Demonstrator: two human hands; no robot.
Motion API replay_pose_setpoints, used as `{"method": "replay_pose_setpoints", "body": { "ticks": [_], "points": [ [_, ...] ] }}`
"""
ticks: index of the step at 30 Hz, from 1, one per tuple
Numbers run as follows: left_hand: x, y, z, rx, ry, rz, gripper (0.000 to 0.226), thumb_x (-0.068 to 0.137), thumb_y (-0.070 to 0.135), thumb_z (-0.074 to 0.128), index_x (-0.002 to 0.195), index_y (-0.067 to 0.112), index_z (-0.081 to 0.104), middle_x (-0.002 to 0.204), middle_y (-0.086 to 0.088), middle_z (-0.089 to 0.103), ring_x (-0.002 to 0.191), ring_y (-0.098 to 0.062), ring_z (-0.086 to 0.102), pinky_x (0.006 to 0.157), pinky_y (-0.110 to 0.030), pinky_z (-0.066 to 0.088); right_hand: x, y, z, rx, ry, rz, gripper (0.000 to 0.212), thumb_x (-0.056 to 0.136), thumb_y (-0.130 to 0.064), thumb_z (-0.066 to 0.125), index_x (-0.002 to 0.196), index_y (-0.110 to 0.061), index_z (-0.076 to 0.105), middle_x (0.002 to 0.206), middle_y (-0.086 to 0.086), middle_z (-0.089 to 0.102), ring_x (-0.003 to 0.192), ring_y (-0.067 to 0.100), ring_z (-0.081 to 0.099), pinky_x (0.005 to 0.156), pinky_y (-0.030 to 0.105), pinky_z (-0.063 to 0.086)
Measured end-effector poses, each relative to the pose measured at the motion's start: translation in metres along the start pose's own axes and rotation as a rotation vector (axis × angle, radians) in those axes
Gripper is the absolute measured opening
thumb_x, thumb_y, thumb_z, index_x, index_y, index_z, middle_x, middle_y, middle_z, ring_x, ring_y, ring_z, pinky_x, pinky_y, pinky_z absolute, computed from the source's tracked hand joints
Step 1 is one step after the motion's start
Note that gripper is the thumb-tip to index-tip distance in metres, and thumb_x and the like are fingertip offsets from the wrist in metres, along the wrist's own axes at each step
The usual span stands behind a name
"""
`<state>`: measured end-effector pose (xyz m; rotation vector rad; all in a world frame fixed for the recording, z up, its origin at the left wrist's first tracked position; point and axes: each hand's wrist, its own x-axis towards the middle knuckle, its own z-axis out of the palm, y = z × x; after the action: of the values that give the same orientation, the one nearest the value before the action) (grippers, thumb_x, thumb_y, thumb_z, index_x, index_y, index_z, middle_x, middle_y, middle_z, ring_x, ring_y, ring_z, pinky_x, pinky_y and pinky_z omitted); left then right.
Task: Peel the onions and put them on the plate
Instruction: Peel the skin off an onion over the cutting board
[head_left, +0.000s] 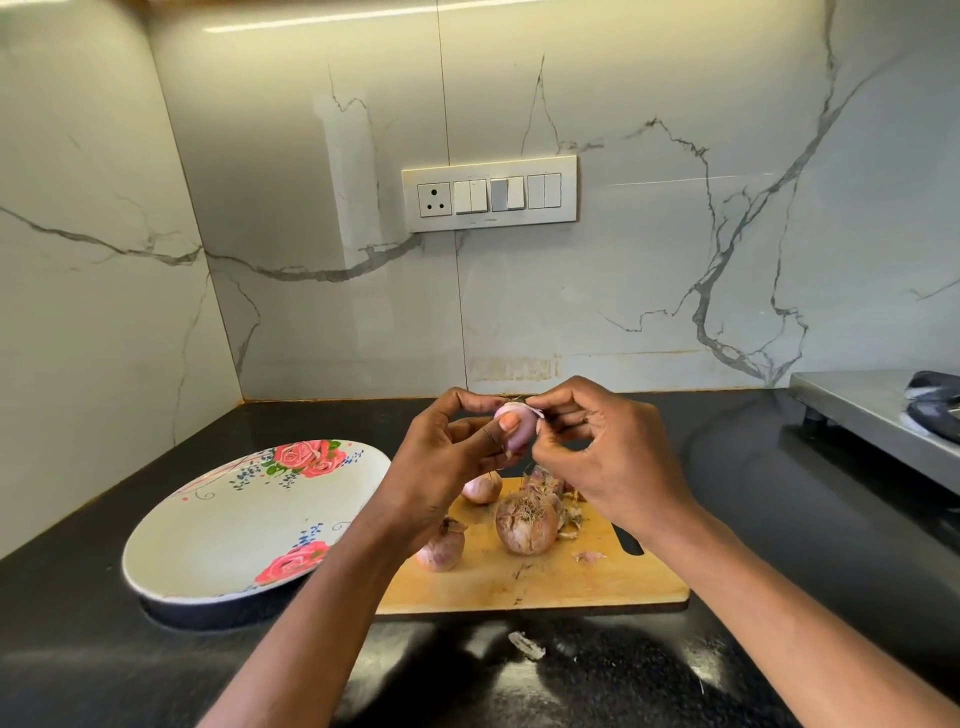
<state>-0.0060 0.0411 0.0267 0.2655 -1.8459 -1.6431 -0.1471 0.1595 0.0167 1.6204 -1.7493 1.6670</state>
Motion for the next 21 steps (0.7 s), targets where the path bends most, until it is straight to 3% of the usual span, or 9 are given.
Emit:
{"method": "replay_pose_setpoints", "body": {
  "ticks": [4,7,13,16,19,21],
  "points": [
    [0.0,0.001,0.0,-0.037,-0.031,-0.012,0.039,0.084,0.025,0.068,0.117,0.007,0.062,0.104,-0.013,0.076,0.095,-0.027,0.073,0.086,-0.032,0.059,0.004,0.007,-0.006,0.094,0.034,0.076,0.018,0.087,-0.003,0.075,0.099,-0.018,0.074,0.086,-0.007,0.076,0.077,0.006,0.071,0.072,0.022,0.058],
    [0.001,0.001,0.0,-0.083,-0.024,-0.027,0.038,0.085,0.024,0.066,0.119,0.008,0.063,0.103,-0.011,0.077,0.094,-0.026,0.074,0.087,-0.032,0.06,0.006,0.006,-0.012,0.239,-0.049,0.155,0.016,0.091,-0.009,0.073,0.105,-0.018,0.074,0.093,-0.003,0.077,0.084,0.012,0.074,0.078,0.025,0.06],
    [0.001,0.0,0.0,-0.215,0.008,-0.056,0.04,0.085,0.022,0.064,0.124,0.012,0.063,0.106,-0.014,0.075,0.095,-0.027,0.073,0.087,-0.032,0.061,0.011,0.005,-0.012,0.314,-0.036,0.272,0.013,0.094,-0.012,0.07,0.105,-0.018,0.073,0.093,-0.002,0.077,0.078,0.011,0.074,0.07,0.019,0.056],
    [0.002,0.003,-0.003,-0.298,0.066,-0.056,0.042,0.083,0.023,0.064,0.124,0.013,0.065,0.115,-0.018,0.073,0.095,-0.025,0.073,0.087,-0.03,0.061,0.009,0.014,-0.018,0.146,-0.084,0.285,0.015,0.096,-0.012,0.067,0.106,-0.022,0.073,0.094,-0.007,0.076,0.077,0.006,0.073,0.071,0.018,0.057],
    [0.003,0.002,-0.003,-0.285,0.114,-0.065,0.045,0.08,0.026,0.068,0.123,0.012,0.067,0.118,-0.014,0.072,0.097,-0.022,0.074,0.087,-0.029,0.06,0.002,0.025,-0.021,-0.22,-0.379,0.24,0.019,0.097,-0.02,0.066,0.111,-0.029,0.074,0.101,-0.016,0.075,0.084,-0.005,0.069,0.072,0.006,0.05],
    [0.003,0.0,-0.002,-0.197,0.126,-0.066,0.048,0.078,0.027,0.071,0.124,0.014,0.065,0.111,-0.011,0.075,0.099,-0.021,0.075,0.085,-0.028,0.06,-0.002,0.028,-0.018,-0.323,-0.484,0.231,0.019,0.097,-0.026,0.066,0.113,-0.031,0.076,0.103,-0.017,0.075,0.09,-0.007,0.067,0.073,0.004,0.046]
  ]
}}
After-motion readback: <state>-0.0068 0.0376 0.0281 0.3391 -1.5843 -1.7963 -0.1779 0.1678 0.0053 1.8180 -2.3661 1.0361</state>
